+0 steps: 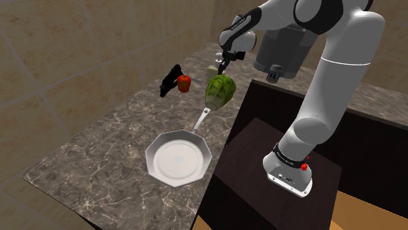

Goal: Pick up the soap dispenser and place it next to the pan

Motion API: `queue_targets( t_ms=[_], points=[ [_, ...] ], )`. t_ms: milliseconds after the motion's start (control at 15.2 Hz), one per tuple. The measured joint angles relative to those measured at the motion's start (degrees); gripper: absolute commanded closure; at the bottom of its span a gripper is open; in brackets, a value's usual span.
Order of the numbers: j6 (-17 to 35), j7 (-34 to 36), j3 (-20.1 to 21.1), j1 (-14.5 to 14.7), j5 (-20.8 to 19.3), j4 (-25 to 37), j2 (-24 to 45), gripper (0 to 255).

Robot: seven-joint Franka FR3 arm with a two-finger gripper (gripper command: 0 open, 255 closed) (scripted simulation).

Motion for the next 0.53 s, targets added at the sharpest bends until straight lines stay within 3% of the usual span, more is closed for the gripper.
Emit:
queue_targets(
  t_ms=[528],
  points=[
    [-5.32, 2.41, -0.94, 0.72, -3.24, 2.01, -3.77, 255]
  ],
)
